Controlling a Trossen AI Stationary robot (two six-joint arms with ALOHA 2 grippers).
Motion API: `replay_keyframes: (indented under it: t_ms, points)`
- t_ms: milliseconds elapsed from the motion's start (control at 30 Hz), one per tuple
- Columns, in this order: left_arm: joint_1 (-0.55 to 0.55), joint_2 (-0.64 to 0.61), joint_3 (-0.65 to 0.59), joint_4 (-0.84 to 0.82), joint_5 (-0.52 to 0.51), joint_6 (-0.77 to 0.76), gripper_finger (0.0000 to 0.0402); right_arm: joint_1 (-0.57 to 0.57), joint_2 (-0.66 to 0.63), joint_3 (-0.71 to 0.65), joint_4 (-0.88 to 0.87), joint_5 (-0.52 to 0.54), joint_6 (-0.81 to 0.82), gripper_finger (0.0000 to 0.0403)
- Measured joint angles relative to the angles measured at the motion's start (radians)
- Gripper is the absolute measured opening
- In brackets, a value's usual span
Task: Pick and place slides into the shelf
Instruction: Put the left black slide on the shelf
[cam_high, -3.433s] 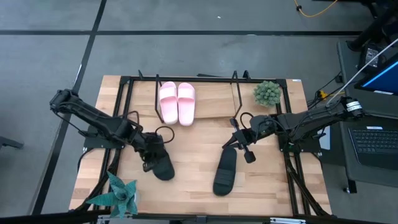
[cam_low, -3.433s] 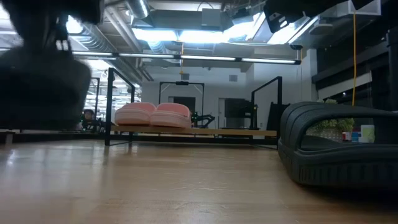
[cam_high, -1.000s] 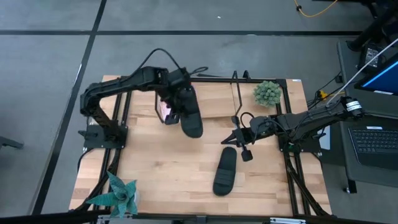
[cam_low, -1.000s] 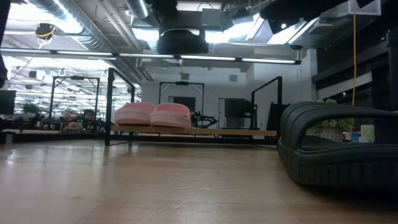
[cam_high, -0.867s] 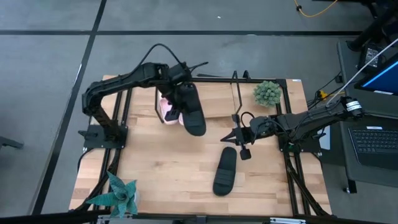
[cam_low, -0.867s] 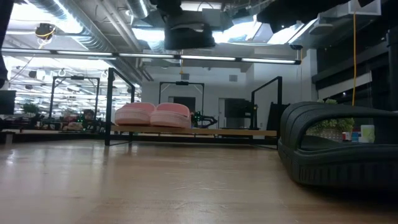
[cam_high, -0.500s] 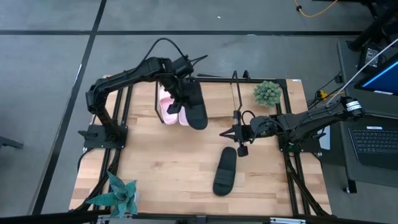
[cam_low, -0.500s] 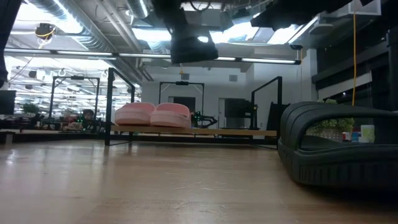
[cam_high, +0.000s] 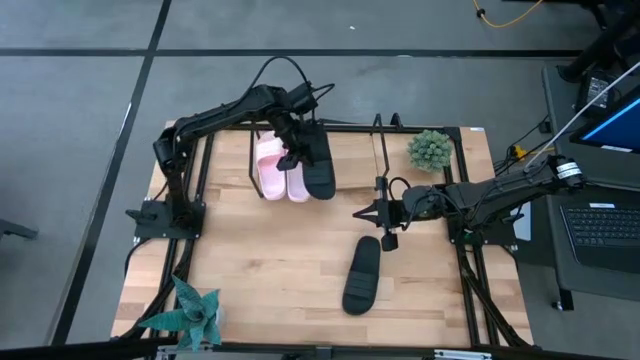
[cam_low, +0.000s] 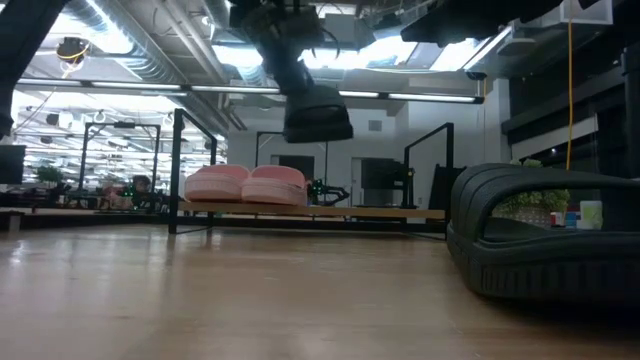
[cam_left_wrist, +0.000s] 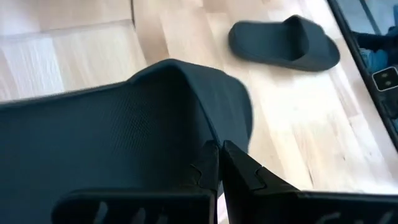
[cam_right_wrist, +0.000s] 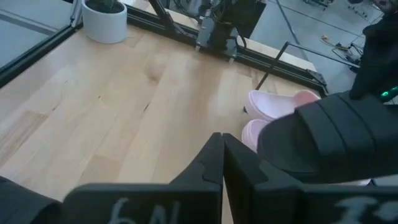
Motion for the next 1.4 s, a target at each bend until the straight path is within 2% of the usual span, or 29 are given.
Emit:
replay_keyframes:
  t_ms: [133,600,700,967,1400]
  points:
    - [0.008,0.012,0.001,0.038,0.067,0.057,0.0,0.0,0.0,0.0,0.001,0.0,-0.015,0.0007]
    - [-0.004,0.093,0.075,0.054,0.037,0.05,0.0,-0.014,0.0,0.0,0.008,-0.002,-0.022,0.0007]
    - [0.001,0.141,0.172,0.017,0.029,0.045,0.0,-0.015,0.0,0.0,0.008,-0.002,-0.02,0.0007]
    - [0.002,0.281,0.523,-0.166,0.017,0.045,0.0,-0.015,0.0,0.0,-0.007,-0.002,-0.02,0.0007]
    - [0.033,0.324,0.474,-0.224,0.075,0.051,0.0,-0.015,0.0,0.0,-0.051,-0.003,-0.017,0.0007]
